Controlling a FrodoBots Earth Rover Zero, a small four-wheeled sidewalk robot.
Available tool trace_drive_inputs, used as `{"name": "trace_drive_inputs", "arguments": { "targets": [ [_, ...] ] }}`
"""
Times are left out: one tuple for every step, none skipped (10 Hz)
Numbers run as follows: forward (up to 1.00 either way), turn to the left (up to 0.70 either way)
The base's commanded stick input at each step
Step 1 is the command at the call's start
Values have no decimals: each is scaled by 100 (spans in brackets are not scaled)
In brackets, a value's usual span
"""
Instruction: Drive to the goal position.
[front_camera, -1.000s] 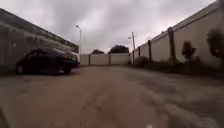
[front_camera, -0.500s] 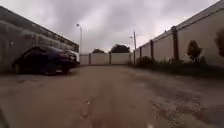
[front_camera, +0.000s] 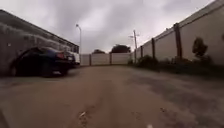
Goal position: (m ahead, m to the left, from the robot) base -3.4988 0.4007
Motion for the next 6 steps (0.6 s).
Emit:
{"name": "trace_drive_inputs", "arguments": {
  "targets": [
    [70, 0],
    [70, 0],
    [70, 0],
    [70, 0],
    [70, 0],
    [70, 0]
  ]
}}
